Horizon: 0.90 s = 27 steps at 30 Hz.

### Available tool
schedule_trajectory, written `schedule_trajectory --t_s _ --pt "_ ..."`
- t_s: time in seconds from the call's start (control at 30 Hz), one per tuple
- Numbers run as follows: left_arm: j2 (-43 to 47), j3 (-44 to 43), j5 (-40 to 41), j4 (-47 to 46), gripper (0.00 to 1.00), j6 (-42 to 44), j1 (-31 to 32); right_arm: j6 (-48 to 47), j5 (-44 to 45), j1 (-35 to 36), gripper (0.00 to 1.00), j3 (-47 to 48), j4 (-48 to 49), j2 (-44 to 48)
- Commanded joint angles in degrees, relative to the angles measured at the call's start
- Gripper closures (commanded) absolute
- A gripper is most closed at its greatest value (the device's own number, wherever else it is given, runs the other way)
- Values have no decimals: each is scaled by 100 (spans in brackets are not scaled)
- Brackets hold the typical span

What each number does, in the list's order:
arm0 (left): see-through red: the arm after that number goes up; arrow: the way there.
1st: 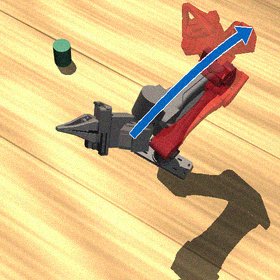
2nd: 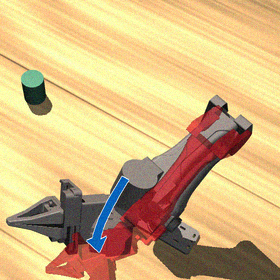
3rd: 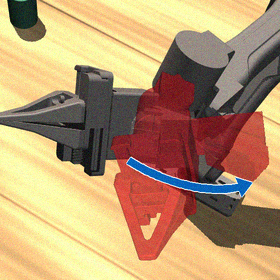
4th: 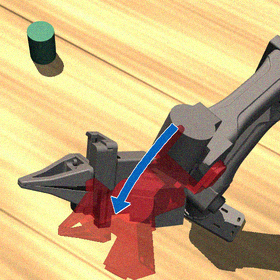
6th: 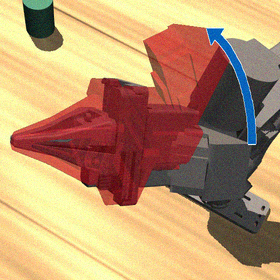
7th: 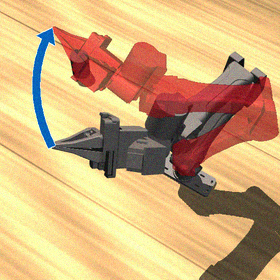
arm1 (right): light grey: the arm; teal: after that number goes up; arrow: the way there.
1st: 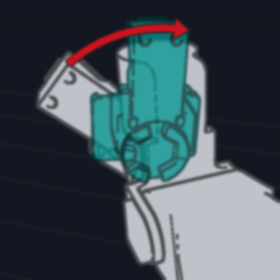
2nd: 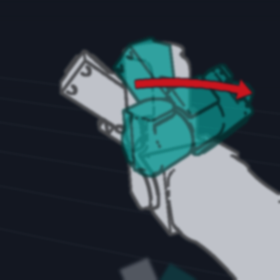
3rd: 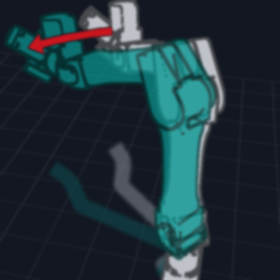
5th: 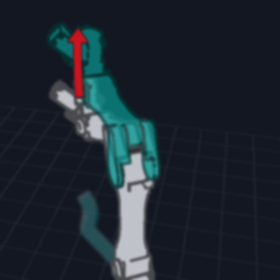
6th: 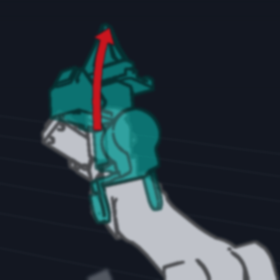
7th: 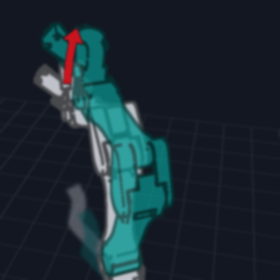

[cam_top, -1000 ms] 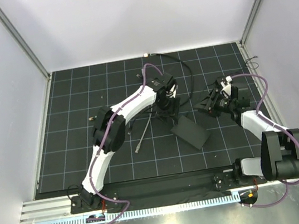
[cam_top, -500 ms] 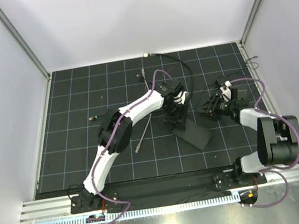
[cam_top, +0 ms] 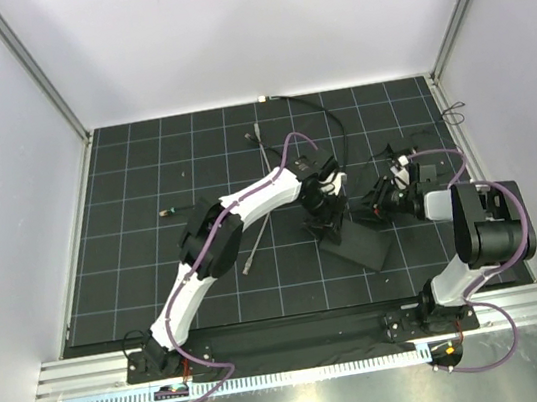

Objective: Pull the plug from the switch port

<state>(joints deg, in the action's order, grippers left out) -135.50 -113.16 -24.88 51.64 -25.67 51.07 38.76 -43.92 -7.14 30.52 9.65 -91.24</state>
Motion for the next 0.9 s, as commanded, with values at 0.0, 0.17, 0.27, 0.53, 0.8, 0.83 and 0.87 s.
schedule_trajectory --t_s 0.0,0.17,0.27,0.53,0.8,0.83,0.87 --pt "-11 -241 132 39 44 35 61 -264 -283 -16 64 216 222 -183" --pt "24 -276 247 39 44 53 70 -300 -433 -16 64 366 221 -429" --pt "-90 -452 169 66 44 45 61 -212 -363 -16 65 218 292 -255" --pt "-161 -602 -69 92 44 18 131 148 -231 -16 67 -546 64 844" --pt "-161 -610 -52 75 44 1 131 141 -170 -25 67 -662 -312 1407" --pt "-143 -610 44 109 44 9 140 10 -117 -25 67 -575 -462 1407" --pt "-126 -628 97 136 44 27 131 -113 -73 -33 67 -426 -534 1399"
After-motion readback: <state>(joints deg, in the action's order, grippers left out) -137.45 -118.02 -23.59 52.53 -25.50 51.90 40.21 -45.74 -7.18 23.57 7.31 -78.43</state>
